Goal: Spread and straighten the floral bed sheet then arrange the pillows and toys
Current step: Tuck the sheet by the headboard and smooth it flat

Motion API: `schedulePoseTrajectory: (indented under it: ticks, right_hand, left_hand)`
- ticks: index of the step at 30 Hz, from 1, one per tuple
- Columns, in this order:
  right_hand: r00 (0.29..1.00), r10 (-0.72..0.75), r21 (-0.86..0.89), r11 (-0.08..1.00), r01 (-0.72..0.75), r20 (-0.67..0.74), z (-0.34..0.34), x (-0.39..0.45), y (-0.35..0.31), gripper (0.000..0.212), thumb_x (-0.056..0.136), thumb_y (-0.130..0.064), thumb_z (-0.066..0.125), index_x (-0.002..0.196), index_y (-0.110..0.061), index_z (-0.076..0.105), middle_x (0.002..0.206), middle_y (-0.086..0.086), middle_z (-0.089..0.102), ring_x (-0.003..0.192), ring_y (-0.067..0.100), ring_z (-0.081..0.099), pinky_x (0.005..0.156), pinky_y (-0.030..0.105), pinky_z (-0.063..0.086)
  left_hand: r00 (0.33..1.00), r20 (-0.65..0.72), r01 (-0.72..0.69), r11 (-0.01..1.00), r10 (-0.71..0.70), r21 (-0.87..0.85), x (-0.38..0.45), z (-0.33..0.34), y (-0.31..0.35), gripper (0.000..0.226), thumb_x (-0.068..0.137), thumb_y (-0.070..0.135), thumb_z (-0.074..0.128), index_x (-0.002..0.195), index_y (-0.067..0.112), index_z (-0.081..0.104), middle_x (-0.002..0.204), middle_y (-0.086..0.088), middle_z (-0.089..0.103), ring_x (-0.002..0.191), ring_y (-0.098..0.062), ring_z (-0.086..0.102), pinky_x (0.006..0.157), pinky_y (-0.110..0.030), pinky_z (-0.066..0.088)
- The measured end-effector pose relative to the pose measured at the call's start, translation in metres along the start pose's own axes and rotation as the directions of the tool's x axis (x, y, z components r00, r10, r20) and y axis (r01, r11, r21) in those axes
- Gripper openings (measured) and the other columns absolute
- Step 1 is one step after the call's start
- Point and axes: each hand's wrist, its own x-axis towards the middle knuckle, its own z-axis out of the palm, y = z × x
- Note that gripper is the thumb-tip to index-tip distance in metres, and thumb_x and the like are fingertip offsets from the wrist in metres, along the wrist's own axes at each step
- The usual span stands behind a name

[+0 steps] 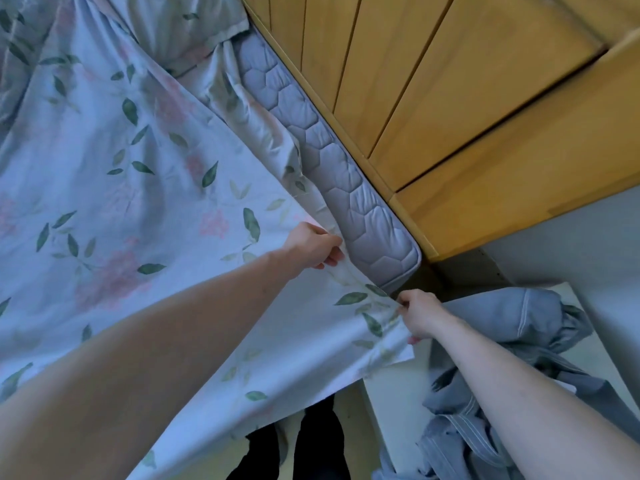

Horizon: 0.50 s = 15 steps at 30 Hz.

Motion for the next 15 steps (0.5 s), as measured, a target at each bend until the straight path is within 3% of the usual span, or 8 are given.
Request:
schedulePoseTrajectory:
  ticks: [4,7,10,12,15]
  right_hand:
    - [0.995,0.096,0.155,0.984,-0.092,-0.014,0.019,0.037,-0.002,0.036,0.089,-0.01,0.073,0.124,-0.012,0.064,0.123,0.009,0.065,0.108,0.028,0.063,0.07,0.028,0.056]
    - [0.984,0.158,0.271,0.954,-0.13,-0.081,0.041,0.063,-0.015,0.033,0.099,-0.013,0.051,0.129,-0.002,0.061,0.128,0.018,0.063,0.117,0.037,0.06,0.09,0.038,0.054]
    - [0.982,0.172,0.069,0.983,-0.167,-0.077,0.061,0.075,-0.007,0.039,0.102,-0.024,0.044,0.131,-0.003,0.058,0.132,0.017,0.06,0.12,0.036,0.059,0.081,0.034,0.045]
    - [0.983,0.175,-0.112,0.977,-0.18,-0.053,0.067,0.079,0.007,0.036,0.101,-0.019,0.044,0.13,-0.003,0.06,0.13,0.016,0.061,0.118,0.034,0.061,0.08,0.035,0.045]
    - [0.982,0.182,-0.244,0.952,-0.186,-0.043,0.07,0.089,0.023,0.033,0.098,-0.013,0.044,0.124,-0.004,0.063,0.127,0.014,0.063,0.114,0.032,0.063,0.079,0.034,0.046]
  left_hand:
    - [0.998,-0.055,-0.013,1.0,0.013,0.011,0.024,0.015,-0.013,0.035,0.09,0.031,0.059,0.067,0.015,0.08,0.075,0.004,0.079,0.075,-0.011,0.076,0.069,-0.028,0.059]
    - [0.995,-0.099,-0.023,1.0,0.023,0.001,0.04,0.018,-0.02,0.034,0.091,0.031,0.06,0.068,0.015,0.08,0.075,0.004,0.078,0.074,-0.011,0.076,0.073,-0.029,0.061]
    - [0.998,-0.063,-0.029,0.999,0.031,0.029,0.048,0.029,-0.025,0.029,0.091,0.026,0.061,0.074,0.012,0.08,0.075,0.005,0.078,0.072,-0.011,0.076,0.072,-0.029,0.062]
    - [0.999,-0.027,-0.021,0.997,0.023,0.071,0.052,0.039,-0.033,0.029,0.092,0.025,0.061,0.075,0.011,0.08,0.075,0.005,0.078,0.072,-0.011,0.076,0.072,-0.028,0.062]
    - [0.999,-0.047,-0.021,0.993,0.027,0.115,0.064,0.056,-0.045,0.035,0.093,0.029,0.062,0.067,0.016,0.081,0.071,0.007,0.077,0.073,-0.01,0.076,0.072,-0.028,0.063]
